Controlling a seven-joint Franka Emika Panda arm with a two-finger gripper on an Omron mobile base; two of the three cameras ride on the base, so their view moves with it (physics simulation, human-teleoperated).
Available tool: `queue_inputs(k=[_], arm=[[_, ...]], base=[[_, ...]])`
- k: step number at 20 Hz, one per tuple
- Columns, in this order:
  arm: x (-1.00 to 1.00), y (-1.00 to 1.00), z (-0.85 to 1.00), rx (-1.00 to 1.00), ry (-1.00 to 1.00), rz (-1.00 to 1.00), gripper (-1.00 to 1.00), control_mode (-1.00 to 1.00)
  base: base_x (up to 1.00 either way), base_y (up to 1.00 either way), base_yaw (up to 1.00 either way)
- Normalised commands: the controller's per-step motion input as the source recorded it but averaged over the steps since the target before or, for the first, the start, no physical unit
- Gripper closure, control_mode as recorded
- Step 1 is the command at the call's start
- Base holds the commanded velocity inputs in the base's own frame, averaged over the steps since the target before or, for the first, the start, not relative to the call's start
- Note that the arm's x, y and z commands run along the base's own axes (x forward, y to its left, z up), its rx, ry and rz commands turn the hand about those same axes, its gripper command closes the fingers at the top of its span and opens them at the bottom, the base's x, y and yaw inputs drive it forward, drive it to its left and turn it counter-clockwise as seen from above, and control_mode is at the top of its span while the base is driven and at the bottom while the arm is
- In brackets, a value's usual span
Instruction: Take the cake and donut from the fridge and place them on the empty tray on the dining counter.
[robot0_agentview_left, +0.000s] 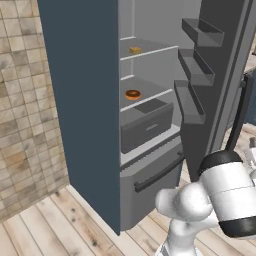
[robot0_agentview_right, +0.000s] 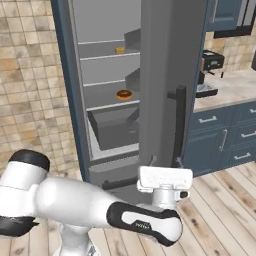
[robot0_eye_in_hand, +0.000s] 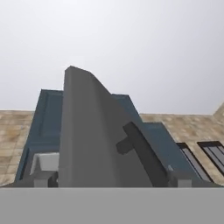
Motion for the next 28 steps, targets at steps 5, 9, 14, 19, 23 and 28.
queue_inputs(k=[5, 9, 14, 19, 23, 28], arm=[[-0.93, 0.55, 1.0, 0.01, 0.46, -0.15, -1.0, -1.0], [-0.73, 0.5, 1.0, -0.03, 0.39, -0.16, -1.0, -1.0], [-0.46, 0.78, 1.0, -0.1, 0.32, -0.11, -1.0, -1.0], [-0.21, 0.99, 0.76, -0.13, 0.08, -0.02, -1.0, -1.0], [0.12, 0.87, 0.0, -0.03, 0.06, -0.06, -1.0, -1.0], [0.34, 0.14, -0.29, 0.0, 0.07, -0.1, -1.0, -1.0]], base=[[0.0, 0.0, 0.0], [0.0, 0.0, 0.0], [0.0, 0.0, 0.0], [0.0, 0.0, 0.0], [0.0, 0.0, 0.0], [0.0, 0.0, 0.0]])
